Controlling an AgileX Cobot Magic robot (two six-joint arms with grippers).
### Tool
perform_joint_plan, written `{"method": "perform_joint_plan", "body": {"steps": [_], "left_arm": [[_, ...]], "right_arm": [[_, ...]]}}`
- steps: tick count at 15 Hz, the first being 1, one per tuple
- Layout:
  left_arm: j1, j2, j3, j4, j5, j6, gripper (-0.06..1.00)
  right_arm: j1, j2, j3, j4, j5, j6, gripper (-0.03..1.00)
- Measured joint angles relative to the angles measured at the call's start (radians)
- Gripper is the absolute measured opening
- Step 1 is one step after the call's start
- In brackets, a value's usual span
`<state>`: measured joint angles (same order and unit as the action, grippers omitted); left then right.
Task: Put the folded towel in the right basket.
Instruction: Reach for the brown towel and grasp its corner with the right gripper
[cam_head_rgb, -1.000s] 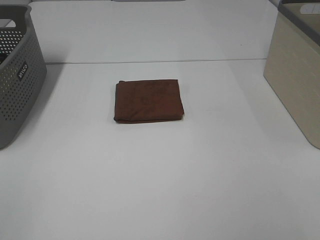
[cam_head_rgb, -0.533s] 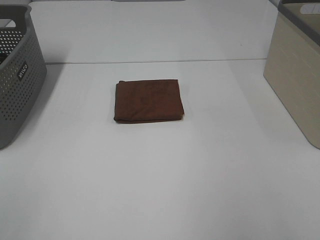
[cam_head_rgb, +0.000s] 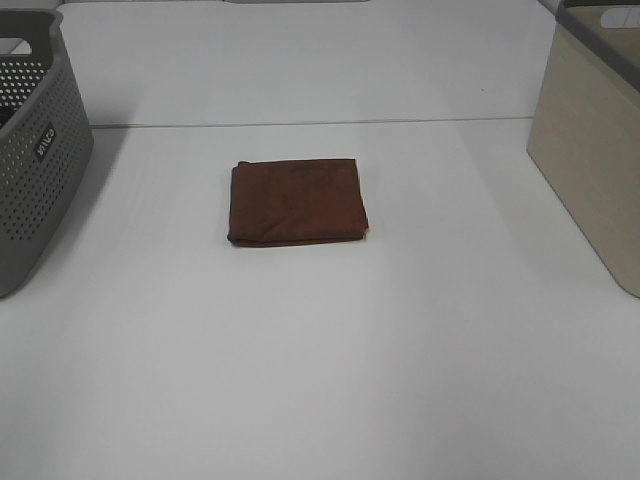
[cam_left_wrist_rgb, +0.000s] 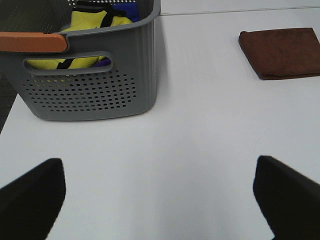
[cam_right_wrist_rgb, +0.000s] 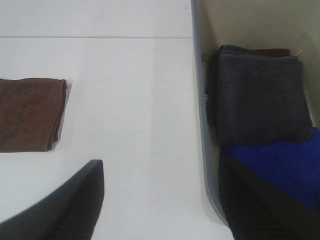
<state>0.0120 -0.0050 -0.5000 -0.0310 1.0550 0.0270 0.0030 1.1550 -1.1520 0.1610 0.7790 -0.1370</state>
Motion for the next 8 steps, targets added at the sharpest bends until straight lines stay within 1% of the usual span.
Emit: {"method": "perform_joint_plan", "body": {"steps": [3, 5, 8], "left_arm": [[0.0, 0.0, 0.0, 0.0, 0.0, 0.0, 0.97], [0.0, 0.0, 0.0, 0.0, 0.0, 0.0, 0.97], [0.0, 0.0, 0.0, 0.0, 0.0, 0.0, 0.97]], "right_arm": [[0.0, 0.228, -0.177, 0.103, 0.097, -0.075, 0.63], [0.014, 0.358, -0.274, 0.153, 0.135, -0.103, 0.63], [0.113, 0.512, -0.384, 0.172, 0.144, -0.127, 0.63]]}}
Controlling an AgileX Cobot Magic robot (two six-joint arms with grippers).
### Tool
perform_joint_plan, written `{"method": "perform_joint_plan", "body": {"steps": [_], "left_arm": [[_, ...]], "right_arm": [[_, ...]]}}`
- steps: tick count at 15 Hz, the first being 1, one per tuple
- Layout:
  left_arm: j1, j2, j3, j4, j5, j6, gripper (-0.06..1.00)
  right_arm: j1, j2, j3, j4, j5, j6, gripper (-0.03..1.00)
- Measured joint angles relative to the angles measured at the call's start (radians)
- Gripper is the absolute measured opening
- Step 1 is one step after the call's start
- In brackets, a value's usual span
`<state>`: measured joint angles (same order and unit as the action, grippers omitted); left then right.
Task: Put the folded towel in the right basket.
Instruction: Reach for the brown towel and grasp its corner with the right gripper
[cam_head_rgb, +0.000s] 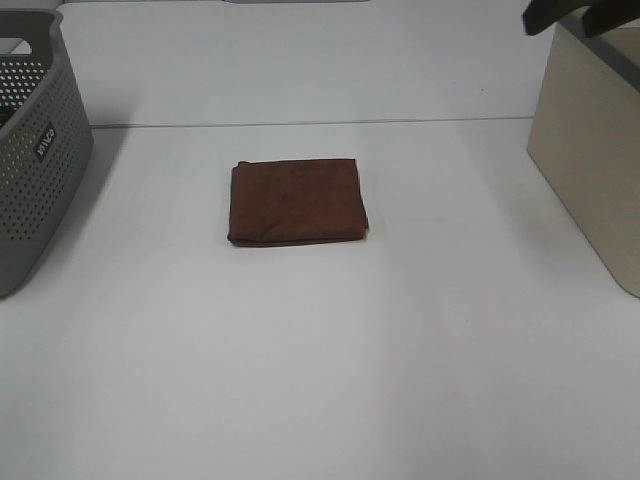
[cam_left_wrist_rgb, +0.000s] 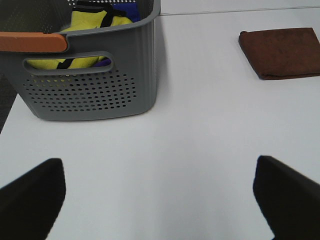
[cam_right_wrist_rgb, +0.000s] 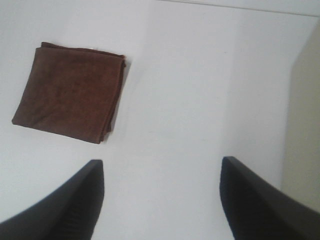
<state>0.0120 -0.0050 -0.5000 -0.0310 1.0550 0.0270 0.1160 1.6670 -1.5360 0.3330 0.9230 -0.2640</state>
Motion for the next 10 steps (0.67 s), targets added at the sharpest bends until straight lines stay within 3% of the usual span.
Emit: {"method": "perform_joint_plan", "body": {"steps": [3, 4, 10], "left_arm": [[0.0, 0.0, 0.0, 0.0, 0.0, 0.0, 0.97], [0.0, 0.0, 0.0, 0.0, 0.0, 0.0, 0.97], [0.0, 0.0, 0.0, 0.0, 0.0, 0.0, 0.97]], "right_arm": [[0.073, 0.145, -0.082, 0.039, 0.014, 0.008, 0.63], [0.084, 0.243, -0.135, 0.104, 0.039, 0.028, 0.63], [0.084, 0.533, -0.325, 0.246, 0.108, 0.029, 0.63]]}}
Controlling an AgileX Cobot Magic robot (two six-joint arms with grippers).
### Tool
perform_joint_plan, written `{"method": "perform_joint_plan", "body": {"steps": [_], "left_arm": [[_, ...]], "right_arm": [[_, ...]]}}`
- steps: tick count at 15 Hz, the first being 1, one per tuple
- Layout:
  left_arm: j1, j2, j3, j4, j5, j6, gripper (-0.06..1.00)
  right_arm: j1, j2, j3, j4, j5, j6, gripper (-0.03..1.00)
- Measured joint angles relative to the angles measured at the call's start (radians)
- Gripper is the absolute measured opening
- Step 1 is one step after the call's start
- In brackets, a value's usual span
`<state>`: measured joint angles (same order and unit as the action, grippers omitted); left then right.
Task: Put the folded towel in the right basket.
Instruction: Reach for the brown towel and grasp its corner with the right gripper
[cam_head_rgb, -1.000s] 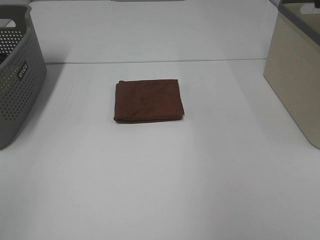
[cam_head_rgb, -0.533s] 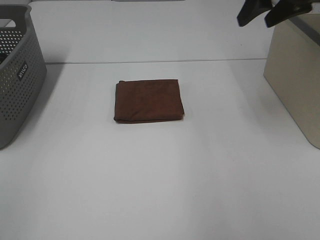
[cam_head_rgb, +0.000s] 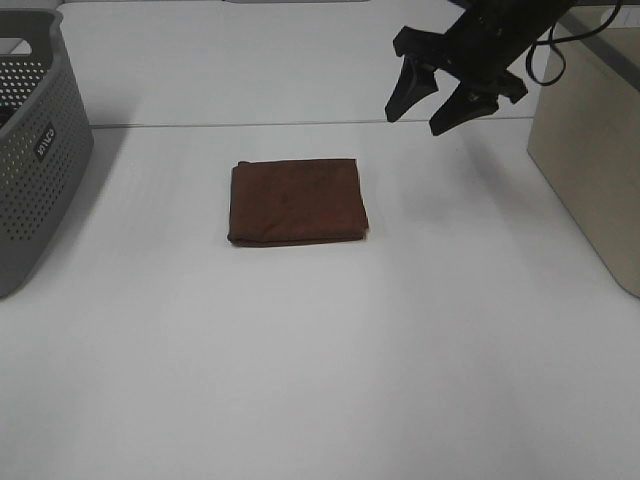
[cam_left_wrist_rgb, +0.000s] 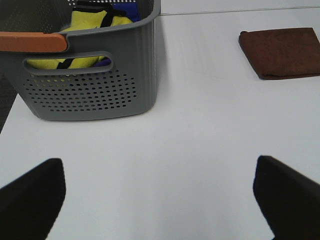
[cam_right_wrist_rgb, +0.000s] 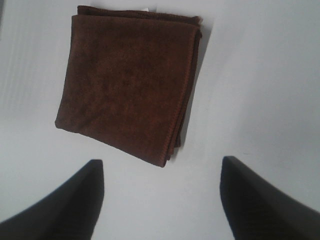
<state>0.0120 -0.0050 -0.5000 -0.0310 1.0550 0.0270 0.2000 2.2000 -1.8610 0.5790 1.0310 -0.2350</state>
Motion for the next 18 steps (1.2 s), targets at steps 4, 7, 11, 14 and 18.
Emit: {"method": "perform_joint_plan", "body": {"steps": [4, 7, 11, 14, 18], "left_arm": [[0.0, 0.0, 0.0, 0.0, 0.0, 0.0, 0.97], [0.0, 0.0, 0.0, 0.0, 0.0, 0.0, 0.97], [0.0, 0.0, 0.0, 0.0, 0.0, 0.0, 0.97], [0.0, 0.0, 0.0, 0.0, 0.0, 0.0, 0.97], [0.0, 0.0, 0.0, 0.0, 0.0, 0.0, 0.97]], "right_arm": [[0.0, 0.174, -0.131, 0.065, 0.065, 0.0, 0.67], [0.0, 0.281, -0.225, 0.08, 0.086, -0.011, 0.68], [0.0, 0.35, -0.246, 0.089, 0.077, -0.035, 0.68], [0.011, 0.382, -0.251, 0.128, 0.044, -0.079, 0.68], [0.098, 0.405, -0.263, 0.171, -0.01, -0.1, 0.63]]}}
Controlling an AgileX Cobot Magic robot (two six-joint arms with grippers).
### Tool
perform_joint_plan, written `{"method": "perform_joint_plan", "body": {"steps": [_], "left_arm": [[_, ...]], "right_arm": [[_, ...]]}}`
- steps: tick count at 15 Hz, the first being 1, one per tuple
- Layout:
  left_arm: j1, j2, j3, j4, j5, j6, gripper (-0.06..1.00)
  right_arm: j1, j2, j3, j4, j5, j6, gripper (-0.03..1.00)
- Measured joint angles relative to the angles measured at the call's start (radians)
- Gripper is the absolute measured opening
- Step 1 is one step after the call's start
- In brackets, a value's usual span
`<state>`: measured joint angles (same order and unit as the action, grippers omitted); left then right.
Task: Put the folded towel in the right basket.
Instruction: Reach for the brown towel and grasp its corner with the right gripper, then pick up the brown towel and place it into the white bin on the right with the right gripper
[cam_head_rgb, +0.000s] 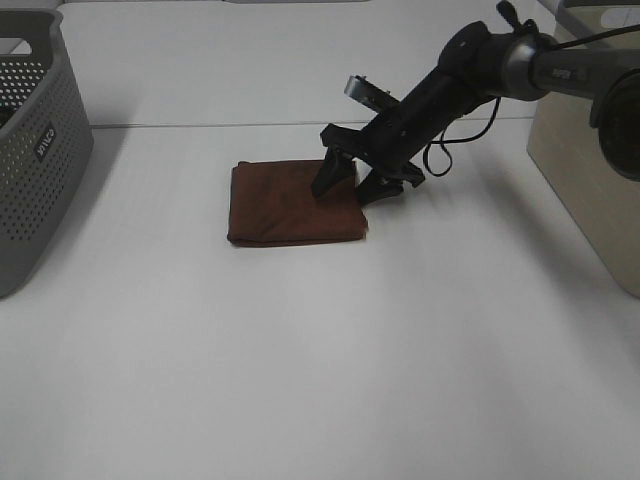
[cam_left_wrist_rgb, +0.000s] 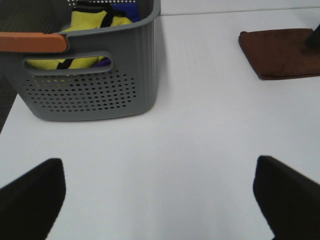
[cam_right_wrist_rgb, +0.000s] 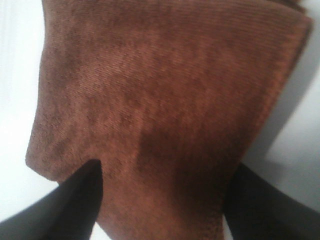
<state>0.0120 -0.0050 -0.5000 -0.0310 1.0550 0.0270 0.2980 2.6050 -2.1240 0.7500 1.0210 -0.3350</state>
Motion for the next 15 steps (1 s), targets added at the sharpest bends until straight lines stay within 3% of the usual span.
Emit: {"method": "perform_joint_plan", "body": {"steps": [2, 4, 8, 11, 15], "left_arm": [[0.0, 0.0, 0.0, 0.0, 0.0, 0.0, 0.97], [0.0, 0.0, 0.0, 0.0, 0.0, 0.0, 0.97], [0.0, 0.0, 0.0, 0.0, 0.0, 0.0, 0.97], [0.0, 0.0, 0.0, 0.0, 0.0, 0.0, 0.97], [0.0, 0.0, 0.0, 0.0, 0.0, 0.0, 0.97]], "right_arm": [[0.026, 0.011, 0.0, -0.007, -0.042, 0.005, 0.44], [0.028, 0.017, 0.0, -0.017, -0.051, 0.02, 0.11], [0.028, 0.001, -0.037, -0.058, -0.017, 0.014, 0.09], [0.028, -0.134, -0.055, -0.129, 0.01, 0.011, 0.09], [0.028, -0.347, -0.059, -0.296, 0.072, 0.012, 0.09]]}}
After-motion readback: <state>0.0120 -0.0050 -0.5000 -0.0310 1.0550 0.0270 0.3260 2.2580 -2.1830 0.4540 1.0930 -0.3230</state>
